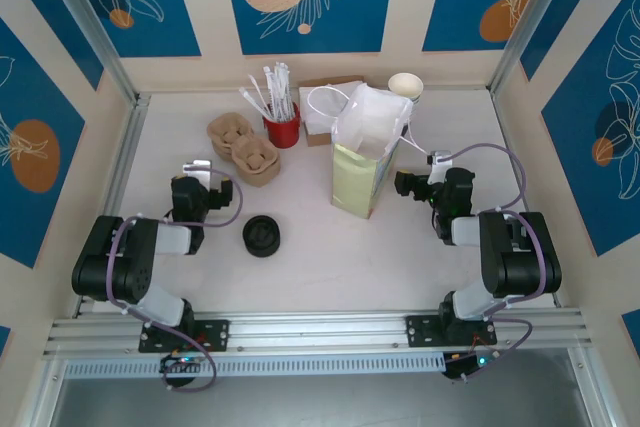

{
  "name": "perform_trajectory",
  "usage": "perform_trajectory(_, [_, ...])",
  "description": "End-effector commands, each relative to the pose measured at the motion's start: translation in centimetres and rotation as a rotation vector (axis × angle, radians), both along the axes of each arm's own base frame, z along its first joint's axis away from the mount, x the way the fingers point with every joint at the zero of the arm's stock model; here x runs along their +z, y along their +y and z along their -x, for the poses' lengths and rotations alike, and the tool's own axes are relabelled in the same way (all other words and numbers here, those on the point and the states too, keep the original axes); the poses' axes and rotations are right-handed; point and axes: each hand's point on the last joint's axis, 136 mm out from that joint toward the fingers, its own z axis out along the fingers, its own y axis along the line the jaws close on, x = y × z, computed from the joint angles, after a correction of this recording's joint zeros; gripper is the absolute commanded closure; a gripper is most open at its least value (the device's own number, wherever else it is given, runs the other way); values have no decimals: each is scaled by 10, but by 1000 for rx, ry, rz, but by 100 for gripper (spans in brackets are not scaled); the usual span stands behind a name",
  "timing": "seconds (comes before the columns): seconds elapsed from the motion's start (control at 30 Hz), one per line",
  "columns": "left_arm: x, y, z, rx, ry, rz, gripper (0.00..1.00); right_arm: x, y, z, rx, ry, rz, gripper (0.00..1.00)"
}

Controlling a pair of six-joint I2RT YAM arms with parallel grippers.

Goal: Pack the takeout coffee

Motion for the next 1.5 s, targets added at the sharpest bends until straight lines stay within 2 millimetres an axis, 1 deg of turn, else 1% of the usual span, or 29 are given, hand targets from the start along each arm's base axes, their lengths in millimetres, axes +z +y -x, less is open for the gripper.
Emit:
perform_trajectory(0.0, [12, 2, -4, 12, -49, 6, 1, 9, 1, -4, 19, -36, 13, 1])
perform_trajectory(0.53, [12, 2, -4, 12, -50, 6, 1, 9, 1, -4, 19, -37, 12, 1])
perform_trajectory(0.6, [13, 2, -3, 13, -54, 5, 0, 10, -3, -5, -6, -34, 8, 1])
perform_trajectory(0.63, [16, 3, -3, 20, -59, 3, 0, 13, -6, -5, -21, -37, 4, 1])
perform_trajectory(0.7, [29, 3, 3, 16, -85, 5, 0, 19, -14, -2, -56, -46, -14, 1])
perform_trajectory(0.77, [42, 16, 13, 96, -73, 12, 0, 27, -25, 1, -118, -34, -28, 1])
perform_trajectory(0.8, [49, 20, 16, 126, -68, 20, 0, 30, -31, 3, -147, -14, -33, 1])
perform_trajectory(0.83, [57, 22, 21, 137, -61, 27, 0, 37, -39, 4, -184, 7, -43, 1])
perform_trajectory(0.93, [88, 22, 35, 160, -76, 102, 1, 51, -58, 11, -281, 65, -97, 1])
perform_trajectory(0.97, [101, 24, 41, 191, -84, 147, 0, 60, -66, 14, -323, 71, -131, 1])
perform_trajectory(1.0, [109, 27, 47, 222, -69, 183, 0, 65, -74, 18, -377, 90, -169, 1])
perform_trajectory(1.07, [130, 31, 60, 266, -30, 227, 0, 79, -98, 28, -538, 151, -278, 1])
perform_trajectory(1.13, [152, 31, 71, 279, -11, 262, 0, 91, -110, 37, -624, 221, -380, 1])
perform_trajectory(1.2, [174, 26, 82, 271, -8, 325, 1, 107, -113, 39, -654, 278, -473, 1])
perform_trajectory(1.23, [186, 20, 88, 251, 3, 368, 0, 114, -110, 40, -645, 313, -507, 1])
perform_trajectory(1.27, [197, 11, 93, 207, 24, 398, 0, 124, -106, 37, -624, 336, -530, 1])
perform_trajectory(1.33, [212, -3, 102, 143, 64, 450, 0, 144, -92, 29, -546, 373, -551, 1])
perform_trajectory(1.43, [221, -14, 118, 103, 138, 488, 0, 172, -70, 13, -429, 397, -563, 1])
perform_trajectory(1.47, [220, -17, 125, 93, 173, 495, 0, 180, -63, 8, -393, 405, -567, 1])
